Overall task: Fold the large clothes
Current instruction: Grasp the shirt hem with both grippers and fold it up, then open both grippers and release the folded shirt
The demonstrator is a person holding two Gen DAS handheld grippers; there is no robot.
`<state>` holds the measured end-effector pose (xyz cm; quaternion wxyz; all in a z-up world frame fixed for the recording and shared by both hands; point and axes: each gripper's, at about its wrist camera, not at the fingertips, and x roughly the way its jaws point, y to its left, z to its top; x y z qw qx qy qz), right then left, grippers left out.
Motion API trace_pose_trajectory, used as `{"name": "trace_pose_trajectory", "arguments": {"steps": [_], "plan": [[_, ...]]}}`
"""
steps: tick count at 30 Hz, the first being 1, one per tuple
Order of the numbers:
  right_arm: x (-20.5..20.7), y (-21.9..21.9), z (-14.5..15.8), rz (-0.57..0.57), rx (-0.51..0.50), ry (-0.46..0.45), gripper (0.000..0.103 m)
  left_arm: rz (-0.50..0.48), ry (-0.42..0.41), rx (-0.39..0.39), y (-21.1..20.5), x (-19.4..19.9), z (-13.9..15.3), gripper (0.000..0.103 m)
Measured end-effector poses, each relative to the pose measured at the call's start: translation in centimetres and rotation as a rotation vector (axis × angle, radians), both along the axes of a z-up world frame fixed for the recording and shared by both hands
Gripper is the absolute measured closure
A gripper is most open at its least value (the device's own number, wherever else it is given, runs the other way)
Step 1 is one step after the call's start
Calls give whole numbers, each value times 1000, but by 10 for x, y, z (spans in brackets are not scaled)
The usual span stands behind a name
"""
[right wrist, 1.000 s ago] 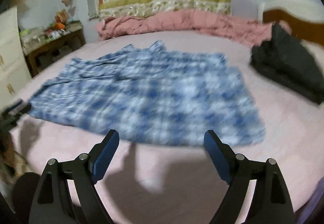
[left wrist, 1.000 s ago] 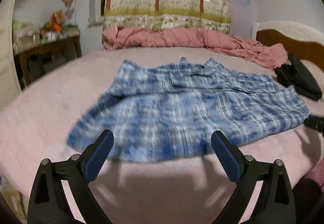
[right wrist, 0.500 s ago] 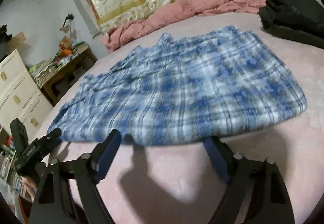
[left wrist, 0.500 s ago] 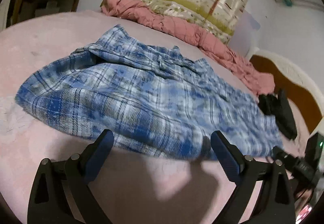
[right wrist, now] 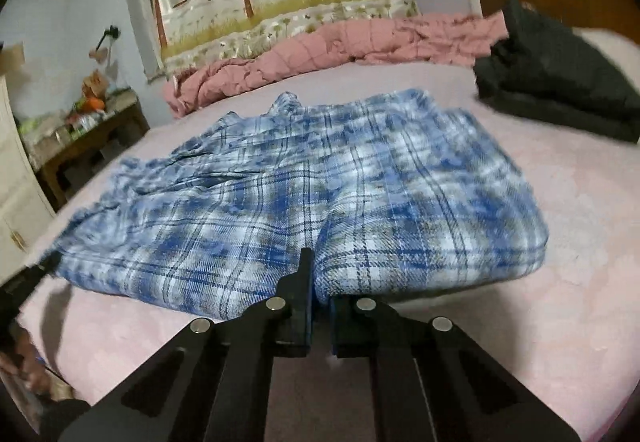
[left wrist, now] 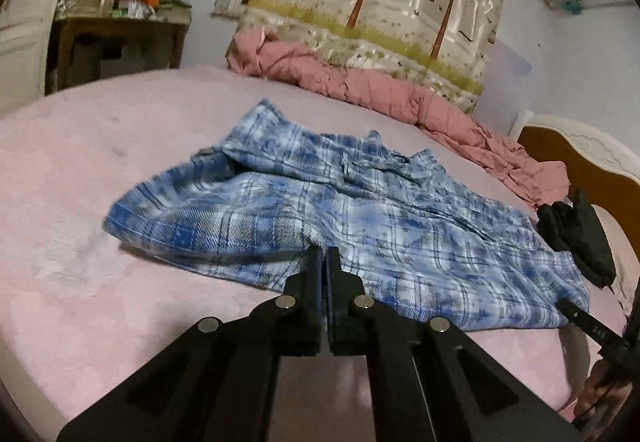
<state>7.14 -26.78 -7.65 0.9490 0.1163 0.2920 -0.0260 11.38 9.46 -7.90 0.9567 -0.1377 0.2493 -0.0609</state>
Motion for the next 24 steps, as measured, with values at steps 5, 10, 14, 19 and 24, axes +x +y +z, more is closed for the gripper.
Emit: {"name": "trace_pose_trajectory", "arguments": {"steps": [5, 10, 14, 19, 24], "plan": [[-1, 6, 3, -13, -54, 18, 97, 1, -19, 65, 0, -8, -2, 95], [-12, 8, 3, -36, -102, 28, 92, 35, -94, 237, -11, -27, 3, 79], [-24, 20, 9, -28, -195, 47, 84, -32, -152, 307, -25, -31, 16, 52], [-41, 35, 25, 8, -278, 15, 74, -104, -140, 369, -42, -17, 24, 39], [-39, 42, 33, 33, -316, -22, 48, -219, -48, 411, -60, 8, 18, 23]]}}
